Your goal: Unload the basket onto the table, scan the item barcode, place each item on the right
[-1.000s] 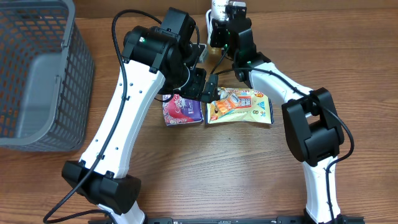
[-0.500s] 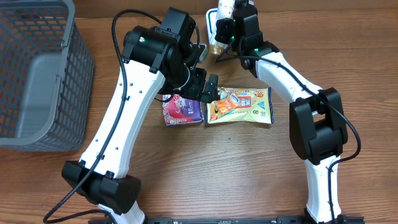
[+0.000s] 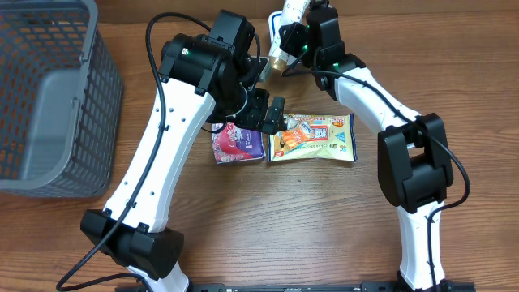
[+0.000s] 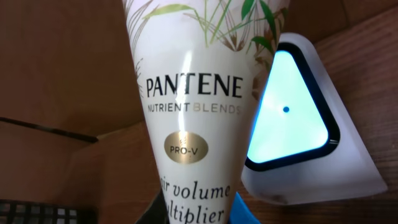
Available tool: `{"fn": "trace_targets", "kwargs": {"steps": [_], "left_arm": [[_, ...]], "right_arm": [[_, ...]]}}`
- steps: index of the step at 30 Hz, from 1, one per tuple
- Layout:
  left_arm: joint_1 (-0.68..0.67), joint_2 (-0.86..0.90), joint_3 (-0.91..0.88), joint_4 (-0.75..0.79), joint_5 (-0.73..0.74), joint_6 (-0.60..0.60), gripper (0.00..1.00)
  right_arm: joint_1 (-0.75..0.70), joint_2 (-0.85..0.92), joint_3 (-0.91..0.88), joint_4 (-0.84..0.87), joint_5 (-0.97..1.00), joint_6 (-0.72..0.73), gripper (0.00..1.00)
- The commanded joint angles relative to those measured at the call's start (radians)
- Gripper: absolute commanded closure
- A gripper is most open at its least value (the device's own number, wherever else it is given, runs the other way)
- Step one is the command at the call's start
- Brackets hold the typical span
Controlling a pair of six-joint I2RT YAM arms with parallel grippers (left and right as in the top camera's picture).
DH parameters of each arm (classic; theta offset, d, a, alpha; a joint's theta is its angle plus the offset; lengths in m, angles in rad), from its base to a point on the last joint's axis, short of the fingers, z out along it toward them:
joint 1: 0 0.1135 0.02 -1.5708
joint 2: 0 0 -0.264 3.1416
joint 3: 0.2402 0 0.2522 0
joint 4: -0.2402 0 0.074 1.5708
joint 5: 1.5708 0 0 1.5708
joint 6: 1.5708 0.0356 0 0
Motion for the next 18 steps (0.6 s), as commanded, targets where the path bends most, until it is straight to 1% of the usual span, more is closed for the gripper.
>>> {"fn": "trace_targets", "kwargs": {"steps": [1, 15, 18], "left_arm": [[-0.001, 0.002, -0.003, 0.001, -0.006, 0.022, 0.00], [-0.001, 0.002, -0.003, 0.001, -0.006, 0.022, 0.00], [-0.001, 0.002, -0.003, 0.001, -0.006, 0.022, 0.00]], "right_arm": [[-0.005, 0.016, 0.047, 0.021, -0.025, 0.025, 0.96], [-0.020, 0.013, 0.089, 0.008, -0.050, 0.026, 0.96], [-0.045, 0.012, 0.089, 0.008, -0.095, 0.026, 0.96]]}}
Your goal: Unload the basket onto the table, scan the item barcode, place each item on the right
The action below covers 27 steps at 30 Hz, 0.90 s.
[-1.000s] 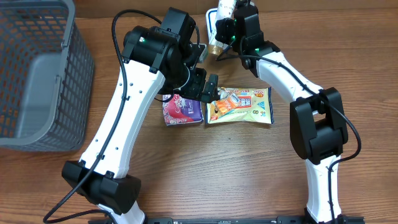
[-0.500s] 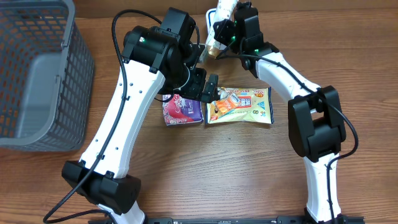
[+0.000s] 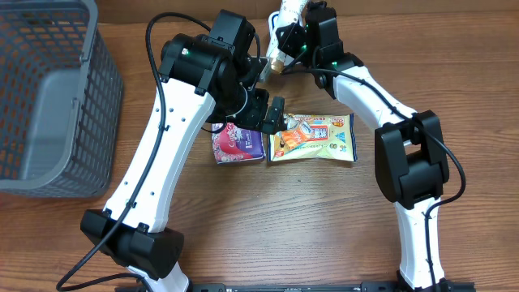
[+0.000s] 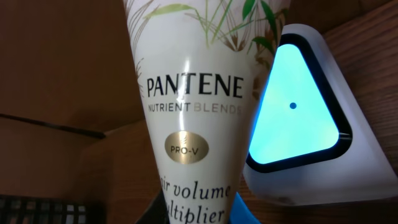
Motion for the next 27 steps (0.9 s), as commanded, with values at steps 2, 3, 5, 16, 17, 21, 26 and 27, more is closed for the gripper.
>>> {"fn": "trace_targets", "kwargs": {"steps": [2, 3, 5, 16, 17, 21, 26, 27], "left_arm": [[-0.001, 0.002, -0.003, 0.001, -0.006, 0.022, 0.00], [-0.001, 0.002, -0.003, 0.001, -0.006, 0.022, 0.00], [-0.001, 0.002, -0.003, 0.001, -0.006, 0.022, 0.00], [-0.001, 0.002, -0.003, 0.001, -0.006, 0.022, 0.00], [-0.001, 0.002, -0.003, 0.001, -0.006, 0.022, 0.00], [-0.001, 0.002, -0.003, 0.001, -0.006, 0.022, 0.00], [-0.001, 0.002, -0.003, 0.001, -0.006, 0.022, 0.00], [-0.001, 0.002, -0.003, 0.001, -0.006, 0.022, 0.00]], "right_arm": [[-0.051, -0.025, 0.050, 0.015, -0.078, 0.001, 0.96], [-0.057, -0.026, 0.050, 0.014, -0.088, 0.001, 0.96], [-0.074, -0.031, 0.050, 0.009, -0.107, 0.000, 0.96], [-0.243, -0.160, 0.050, -0.176, -0.093, 0.000, 0.96], [-0.272, -0.175, 0.050, -0.205, -0.089, 0.000, 0.96], [-0.403, -0.206, 0.050, -0.332, -0.063, 0.000, 0.96], [-0.582, -0.207, 0.048, -0.507, 0.002, 0.000, 0.96], [-0.617, -0.207, 0.047, -0.543, 0.032, 0.000, 0.96]]}}
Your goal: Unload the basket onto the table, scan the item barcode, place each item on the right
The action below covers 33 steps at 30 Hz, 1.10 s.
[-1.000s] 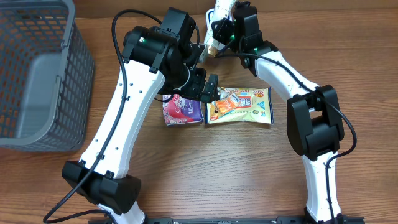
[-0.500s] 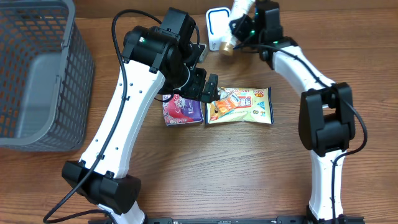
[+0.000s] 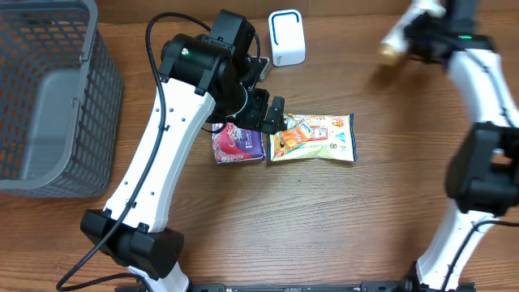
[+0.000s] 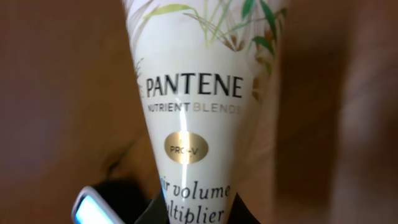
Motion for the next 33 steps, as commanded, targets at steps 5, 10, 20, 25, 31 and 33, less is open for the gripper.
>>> {"fn": "trace_targets", "kwargs": {"steps": [5, 10, 20, 25, 31, 33], "left_arm": [[-0.001, 0.002, -0.003, 0.001, -0.006, 0.022, 0.00], [-0.001, 0.002, -0.003, 0.001, -0.006, 0.022, 0.00], [-0.001, 0.002, -0.003, 0.001, -0.006, 0.022, 0.00], [-0.001, 0.002, -0.003, 0.001, -0.006, 0.022, 0.00], [-0.001, 0.002, -0.003, 0.001, -0.006, 0.022, 0.00], [-0.001, 0.002, -0.003, 0.001, -0.006, 0.022, 0.00]], "right_arm": [[-0.259, -0.051, 0.027, -0.159, 0.254, -0.111, 0.96], [-0.379, -0.046, -0.003, -0.172, 0.353, -0.212, 0.96], [-0.545, 0.061, -0.011, -0.158, 0.423, -0.297, 0.96], [-0.612, 0.099, -0.011, -0.158, 0.429, -0.296, 0.96], [-0.658, 0.103, -0.011, -0.159, 0.380, -0.297, 0.50], [-0.662, 0.103, -0.011, -0.165, 0.350, -0.297, 0.32]]}}
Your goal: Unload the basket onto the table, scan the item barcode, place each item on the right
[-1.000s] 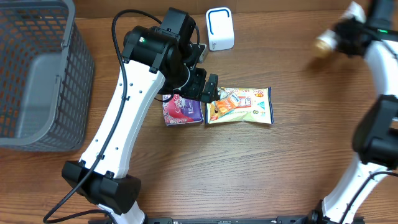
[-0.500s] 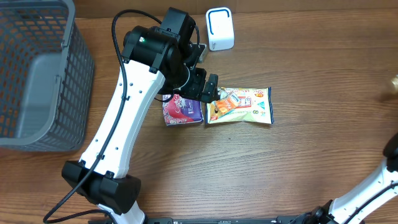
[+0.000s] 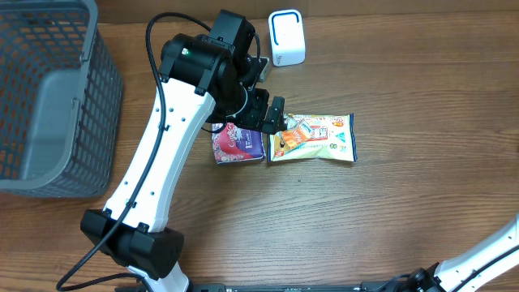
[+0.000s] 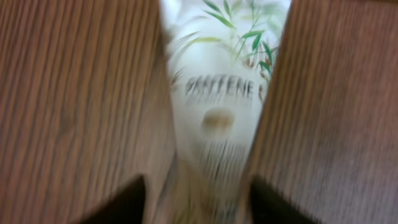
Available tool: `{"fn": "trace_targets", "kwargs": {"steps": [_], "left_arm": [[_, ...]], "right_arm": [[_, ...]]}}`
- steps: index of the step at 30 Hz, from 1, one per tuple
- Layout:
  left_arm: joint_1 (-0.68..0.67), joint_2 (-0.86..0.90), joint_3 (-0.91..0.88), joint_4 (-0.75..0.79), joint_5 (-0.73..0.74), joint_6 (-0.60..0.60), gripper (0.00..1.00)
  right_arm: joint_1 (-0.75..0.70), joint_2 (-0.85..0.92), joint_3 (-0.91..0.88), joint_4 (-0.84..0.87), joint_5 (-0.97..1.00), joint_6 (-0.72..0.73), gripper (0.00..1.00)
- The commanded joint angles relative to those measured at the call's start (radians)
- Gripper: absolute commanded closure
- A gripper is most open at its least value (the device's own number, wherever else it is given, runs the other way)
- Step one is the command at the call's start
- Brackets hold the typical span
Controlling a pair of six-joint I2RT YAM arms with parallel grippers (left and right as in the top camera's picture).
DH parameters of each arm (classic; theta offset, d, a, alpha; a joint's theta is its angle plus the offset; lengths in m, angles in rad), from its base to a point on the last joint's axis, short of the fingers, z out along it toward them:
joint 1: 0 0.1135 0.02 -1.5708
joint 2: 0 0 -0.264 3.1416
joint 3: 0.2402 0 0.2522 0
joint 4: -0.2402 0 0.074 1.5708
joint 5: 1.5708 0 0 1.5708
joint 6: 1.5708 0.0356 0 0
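Note:
The white Pantene tube (image 4: 217, 93) shows only in the blurred right wrist view, lying lengthwise over the wooden table (image 4: 74, 93). My right gripper (image 4: 198, 190) is open, its dark fingers (image 4: 118, 202) spread wider than the tube, with a gap on the left side. Overhead, that gripper and the tube are out of frame. The white scanner (image 3: 287, 36) stands at the table's far edge. My left gripper (image 3: 270, 109) hovers open over the seam between a purple packet (image 3: 238, 144) and a snack bag (image 3: 316, 138).
A grey mesh basket (image 3: 49, 97) fills the far left. Only a white link of the right arm (image 3: 486, 251) crosses the lower right corner overhead. The left arm's base (image 3: 134, 243) stands at the front left.
The right arm has left the overhead view except for one link at the lower right. Its fingers, then shut on the tube, now stand apart around it, low over the table.
The right gripper held the Pantene tube in front of the scanner's lit face for two moments. Then it was at the far right of the table with the tube, away from the scanner. Now it is open around the tube. The left arm stayed still throughout.

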Motion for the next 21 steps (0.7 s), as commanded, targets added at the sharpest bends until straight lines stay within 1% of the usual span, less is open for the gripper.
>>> {"fn": "trace_targets", "kwargs": {"steps": [1, 2, 9, 11, 16, 19, 21], "left_arm": [[-0.001, 0.002, -0.003, 0.001, -0.006, 0.022, 0.00], [-0.001, 0.002, -0.003, 0.001, -0.006, 0.022, 0.00], [-0.001, 0.002, -0.003, 0.001, -0.006, 0.022, 0.00], [-0.001, 0.002, -0.003, 0.001, -0.006, 0.022, 0.00], [-0.001, 0.002, -0.003, 0.001, -0.006, 0.022, 0.00], [-0.001, 0.002, -0.003, 0.001, -0.006, 0.022, 0.00], [-0.001, 0.002, -0.003, 0.001, -0.006, 0.022, 0.00]], "right_arm": [[0.002, -0.021, 0.011, -0.002, -0.055, -0.011, 0.28], [0.002, -0.021, 0.012, -0.005, -0.084, -0.012, 0.24], [0.026, -0.053, 0.045, -0.055, -0.199, -0.011, 0.21], [0.044, -0.098, 0.072, -0.076, -0.199, -0.011, 0.20], [0.086, -0.232, 0.105, -0.082, -0.208, -0.010, 0.19], [0.120, -0.311, 0.105, -0.071, -0.296, -0.010, 0.19], [0.155, -0.357, 0.105, -0.065, -0.397, -0.010, 0.19]]}}
